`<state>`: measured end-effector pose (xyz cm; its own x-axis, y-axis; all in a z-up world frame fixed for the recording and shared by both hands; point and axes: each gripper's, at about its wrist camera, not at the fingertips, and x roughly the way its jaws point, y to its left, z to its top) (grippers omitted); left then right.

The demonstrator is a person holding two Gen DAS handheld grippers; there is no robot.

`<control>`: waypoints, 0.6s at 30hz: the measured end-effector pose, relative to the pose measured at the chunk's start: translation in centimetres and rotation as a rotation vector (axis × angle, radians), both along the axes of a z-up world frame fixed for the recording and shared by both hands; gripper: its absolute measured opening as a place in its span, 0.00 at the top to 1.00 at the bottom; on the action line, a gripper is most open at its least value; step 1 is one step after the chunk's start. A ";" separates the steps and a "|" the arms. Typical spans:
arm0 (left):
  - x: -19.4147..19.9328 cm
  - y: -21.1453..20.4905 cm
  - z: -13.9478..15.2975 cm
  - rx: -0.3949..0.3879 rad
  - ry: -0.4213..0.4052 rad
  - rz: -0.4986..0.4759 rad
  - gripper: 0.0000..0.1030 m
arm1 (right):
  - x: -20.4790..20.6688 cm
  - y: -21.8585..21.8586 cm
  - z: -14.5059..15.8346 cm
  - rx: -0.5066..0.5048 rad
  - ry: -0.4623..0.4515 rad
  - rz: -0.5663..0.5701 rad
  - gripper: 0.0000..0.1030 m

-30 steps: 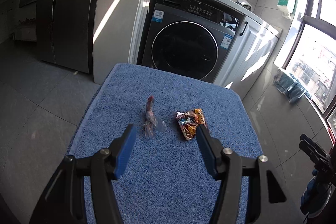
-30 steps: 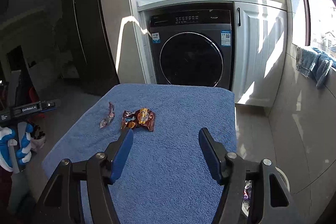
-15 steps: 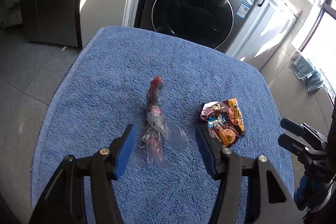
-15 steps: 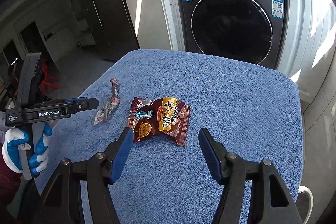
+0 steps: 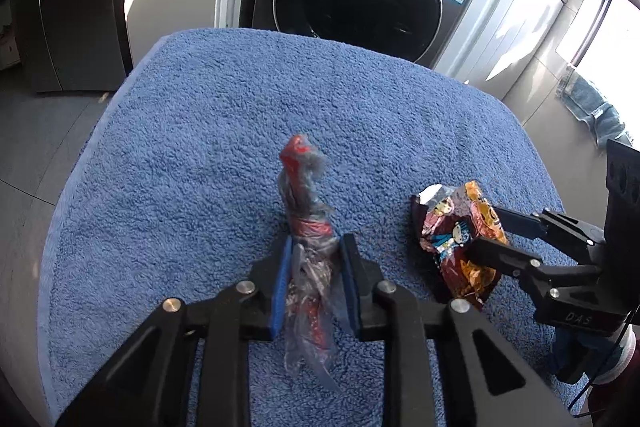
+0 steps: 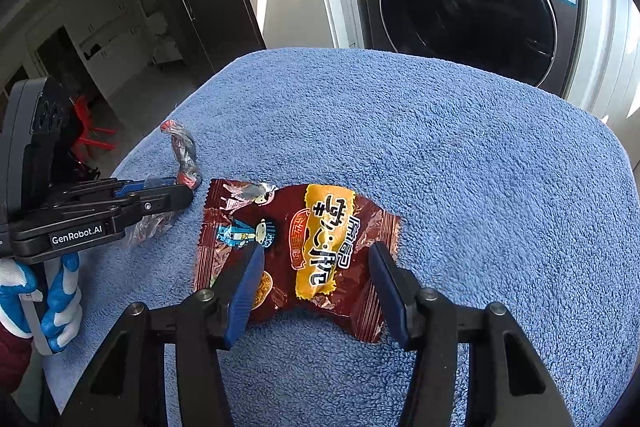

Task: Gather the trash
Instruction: 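Grasp the clear plastic bottle with the left tool while the right tool grasps the brown snack bag, then carry the bottle and snack bag over the steel bin and open both tools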

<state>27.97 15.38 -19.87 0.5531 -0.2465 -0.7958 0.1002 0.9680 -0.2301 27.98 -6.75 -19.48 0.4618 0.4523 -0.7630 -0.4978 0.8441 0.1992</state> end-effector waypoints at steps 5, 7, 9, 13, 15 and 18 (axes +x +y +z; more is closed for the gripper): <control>-0.7 0.4 0.0 -0.013 -0.012 0.015 0.86 | -0.8 -0.1 0.4 0.006 -0.005 0.019 0.86; -1.3 0.7 0.4 -0.028 -0.020 0.028 0.87 | -1.2 0.1 0.6 0.011 -0.001 0.030 0.91; -2.2 0.9 1.1 -0.025 -0.035 0.039 0.87 | -2.0 -0.2 1.1 0.020 -0.008 0.035 0.94; -4.6 1.5 3.0 -0.021 -0.063 0.057 0.87 | -3.7 -1.2 3.0 0.048 -0.037 0.025 0.95; -5.9 1.7 4.1 -0.021 -0.079 0.065 0.87 | -4.8 -1.9 4.2 0.065 -0.057 0.018 0.95; -8.0 1.6 5.8 -0.015 -0.110 0.071 0.87 | -6.9 -2.9 5.9 0.085 -0.095 0.009 0.95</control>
<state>19.96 17.02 -14.06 0.6538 -0.2150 -0.7255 0.0567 0.9700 -0.2364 21.08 -9.67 -13.54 0.5257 0.5182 -0.6746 -0.5254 0.8215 0.2216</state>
